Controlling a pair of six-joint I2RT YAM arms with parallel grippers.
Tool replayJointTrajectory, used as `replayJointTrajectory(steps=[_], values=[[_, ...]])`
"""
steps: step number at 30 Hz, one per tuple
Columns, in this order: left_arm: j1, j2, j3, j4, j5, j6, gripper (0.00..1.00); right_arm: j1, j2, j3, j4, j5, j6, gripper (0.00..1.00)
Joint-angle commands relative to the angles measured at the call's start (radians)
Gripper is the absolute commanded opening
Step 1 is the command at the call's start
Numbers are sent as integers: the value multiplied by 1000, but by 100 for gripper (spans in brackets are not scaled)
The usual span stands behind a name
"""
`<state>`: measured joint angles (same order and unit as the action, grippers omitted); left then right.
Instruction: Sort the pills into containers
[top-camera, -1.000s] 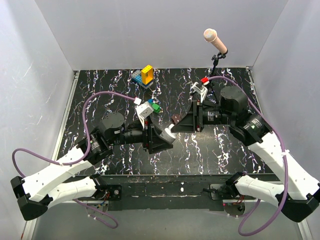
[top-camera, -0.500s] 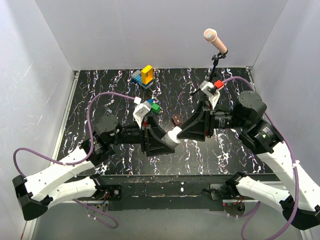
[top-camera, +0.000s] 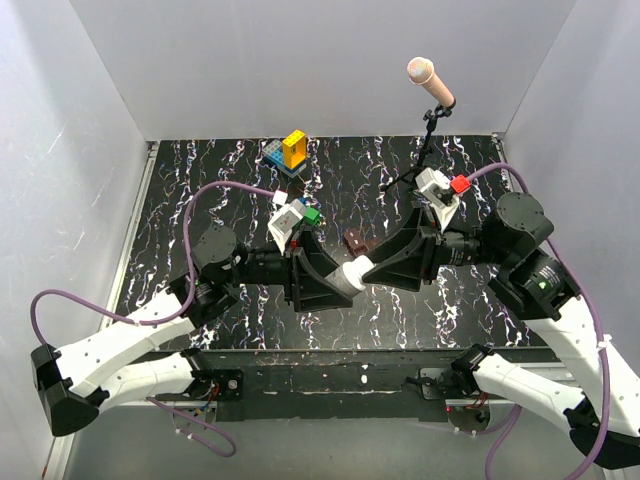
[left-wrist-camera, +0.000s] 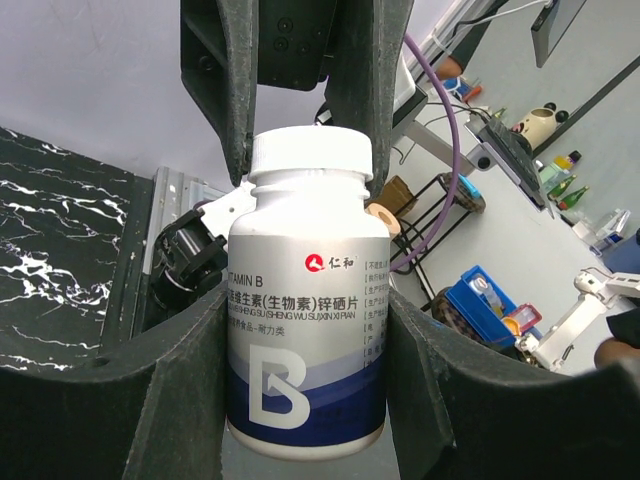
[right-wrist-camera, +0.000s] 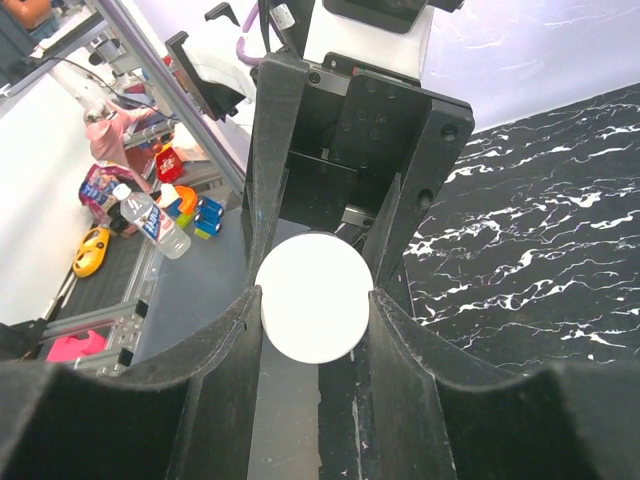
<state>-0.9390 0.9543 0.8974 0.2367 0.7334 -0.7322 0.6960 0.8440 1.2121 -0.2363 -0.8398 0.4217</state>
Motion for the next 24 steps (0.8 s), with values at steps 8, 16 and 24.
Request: replayJointTrajectory(steps=[8, 16, 24], values=[[2, -3, 1, -8, 52, -13, 0, -6, -59, 10, 97, 70, -46, 1], [3, -12, 5, -39, 18, 8, 0, -6, -28, -2, 95, 65, 38, 56], [3, -11, 12, -66, 8, 30, 0, -6, -26, -10, 92, 119, 101, 88]])
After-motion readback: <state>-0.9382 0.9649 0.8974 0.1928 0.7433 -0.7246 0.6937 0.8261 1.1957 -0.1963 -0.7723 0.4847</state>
